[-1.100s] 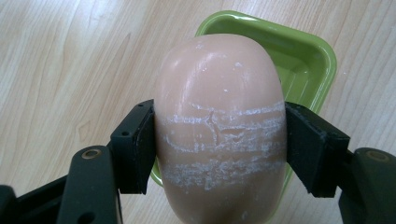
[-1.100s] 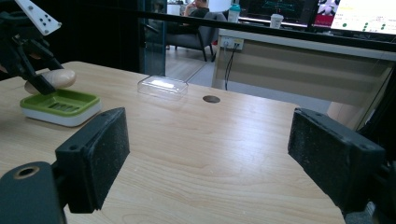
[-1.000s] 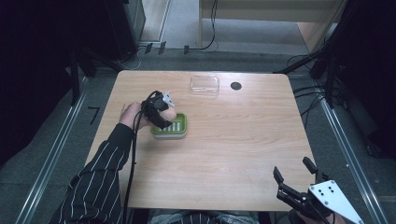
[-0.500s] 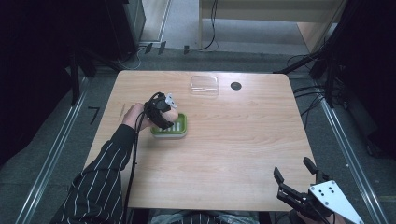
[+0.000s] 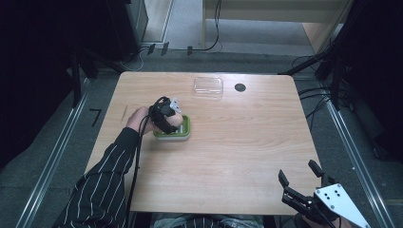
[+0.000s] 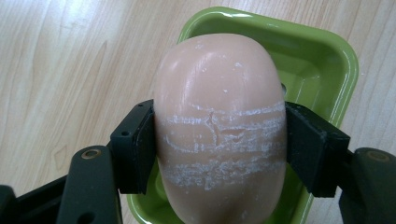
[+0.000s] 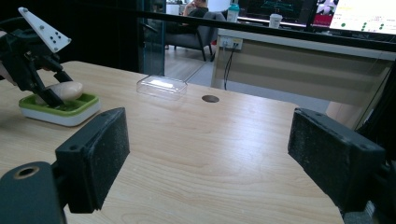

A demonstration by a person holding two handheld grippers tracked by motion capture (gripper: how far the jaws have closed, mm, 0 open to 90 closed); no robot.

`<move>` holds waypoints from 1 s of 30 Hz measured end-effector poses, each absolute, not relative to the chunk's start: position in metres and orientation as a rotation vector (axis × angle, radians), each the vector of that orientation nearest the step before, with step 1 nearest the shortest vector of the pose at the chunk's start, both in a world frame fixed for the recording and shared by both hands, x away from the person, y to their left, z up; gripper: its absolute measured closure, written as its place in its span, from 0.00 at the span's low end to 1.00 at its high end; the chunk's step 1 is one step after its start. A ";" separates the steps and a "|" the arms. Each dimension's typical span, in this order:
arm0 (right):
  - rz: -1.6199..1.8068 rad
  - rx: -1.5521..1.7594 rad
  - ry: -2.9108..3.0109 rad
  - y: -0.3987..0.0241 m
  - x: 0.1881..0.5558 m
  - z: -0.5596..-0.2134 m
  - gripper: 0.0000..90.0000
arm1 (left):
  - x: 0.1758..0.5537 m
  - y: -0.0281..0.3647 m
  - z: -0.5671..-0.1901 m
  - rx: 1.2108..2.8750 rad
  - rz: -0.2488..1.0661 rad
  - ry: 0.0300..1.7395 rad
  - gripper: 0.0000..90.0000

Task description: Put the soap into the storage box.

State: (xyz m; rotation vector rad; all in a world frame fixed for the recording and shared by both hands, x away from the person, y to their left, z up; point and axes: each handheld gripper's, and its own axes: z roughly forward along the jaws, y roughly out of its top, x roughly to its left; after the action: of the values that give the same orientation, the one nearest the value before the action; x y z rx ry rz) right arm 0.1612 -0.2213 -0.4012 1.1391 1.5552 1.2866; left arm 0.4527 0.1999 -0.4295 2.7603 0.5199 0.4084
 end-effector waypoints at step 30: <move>1.289 1.140 1.554 -0.222 0.161 -0.401 0.15 | 0.459 0.204 -0.440 2.773 0.383 0.560 0.37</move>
State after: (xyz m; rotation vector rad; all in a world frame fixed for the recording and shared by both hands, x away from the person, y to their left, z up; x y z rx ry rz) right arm 0.1614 -0.2216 -0.4014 1.1398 1.5544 1.2889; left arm 0.4587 0.2039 -0.4403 2.7733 0.5597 0.3825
